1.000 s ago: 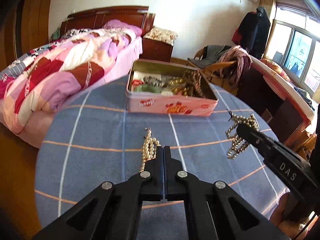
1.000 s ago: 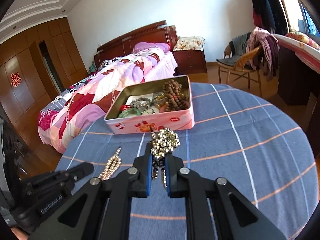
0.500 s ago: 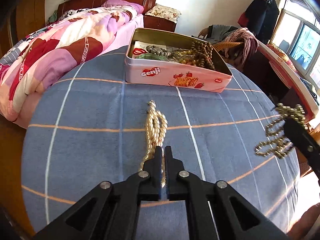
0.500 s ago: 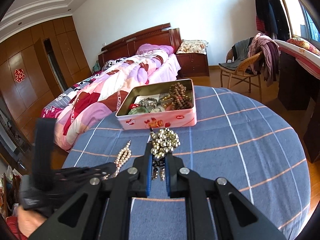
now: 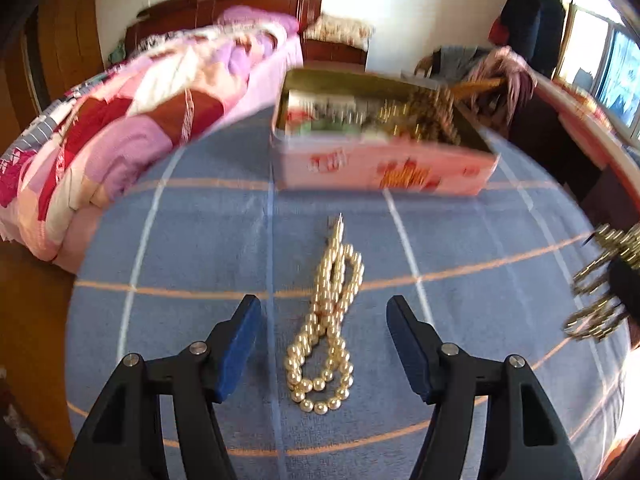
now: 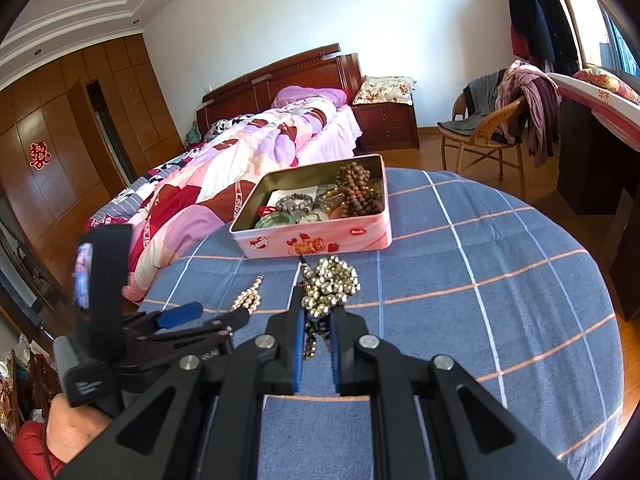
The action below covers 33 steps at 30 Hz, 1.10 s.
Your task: Organize jewelry
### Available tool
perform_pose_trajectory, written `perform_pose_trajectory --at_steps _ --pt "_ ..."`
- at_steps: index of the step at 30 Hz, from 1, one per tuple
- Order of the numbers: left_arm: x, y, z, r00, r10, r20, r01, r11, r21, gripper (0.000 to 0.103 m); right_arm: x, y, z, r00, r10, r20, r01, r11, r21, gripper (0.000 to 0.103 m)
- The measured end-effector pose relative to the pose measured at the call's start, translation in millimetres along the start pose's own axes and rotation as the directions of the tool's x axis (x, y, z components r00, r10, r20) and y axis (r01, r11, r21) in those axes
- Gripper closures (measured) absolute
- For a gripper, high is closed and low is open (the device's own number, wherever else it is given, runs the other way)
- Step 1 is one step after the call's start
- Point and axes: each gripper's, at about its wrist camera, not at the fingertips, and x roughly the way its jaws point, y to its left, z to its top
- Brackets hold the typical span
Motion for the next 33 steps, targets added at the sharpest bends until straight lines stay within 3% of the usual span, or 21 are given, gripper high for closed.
perform_pose_trajectory --at_steps 1,3,5,12,19,25,26,27,33 --pt "0.8 -3.3 -2.8 1.000 0.023 0.010 -0.023 0.999 0.025 0.039 -0.1 -0.8 0.5 1.000 -0.003 0.001 0.003 1.000 0.001 0.089" --pt "-1.0 -8.0 -6.0 1.000 0.020 0.011 -0.021 0.999 0.045 0.054 0.5 -3.3 2.6 1.000 -0.002 0.002 0.002 1.000 0.009 0.089" --pt "-3.5 -7.5 -6.9 1.000 0.015 0.021 -0.016 0.999 0.048 0.089 1.4 -5.2 4.3 1.000 0.001 0.002 -0.001 1.000 0.018 0.089" --pt "-9.4 4.5 -9.4 0.997 -0.077 0.030 0.077 0.997 -0.022 0.090 -1.1 -5.4 6.2 1.000 0.013 0.011 -0.013 0.999 0.029 0.089" --pt "-44.4 -0.7 -16.6 0.980 -0.153 0.124 0.158 0.987 -0.037 0.090 -11.5 -0.5 11.1 0.999 0.010 0.041 -0.011 1.000 0.015 0.089" --pt "-84.3 -1.9 -15.3 0.961 -0.178 0.210 0.188 0.982 -0.030 0.090 -20.3 5.2 15.9 0.997 0.008 0.072 -0.009 1.000 0.007 0.089" --pt "-90.7 -2.1 -14.5 0.957 -0.182 0.226 0.194 0.981 -0.030 0.101 -21.9 5.8 16.8 0.997 0.009 0.076 -0.009 1.000 0.005 0.089" --pt "-94.5 -2.3 -13.7 0.953 -0.189 0.236 0.201 0.979 -0.028 0.103 -23.3 6.7 17.8 0.997 0.011 0.080 -0.011 1.000 0.004 0.089" --pt "-113.7 -4.5 -6.1 0.940 -0.183 0.287 0.193 0.981 -0.007 0.103 -28.3 11.8 24.7 0.995 0.010 0.100 -0.008 1.000 -0.015 0.089"
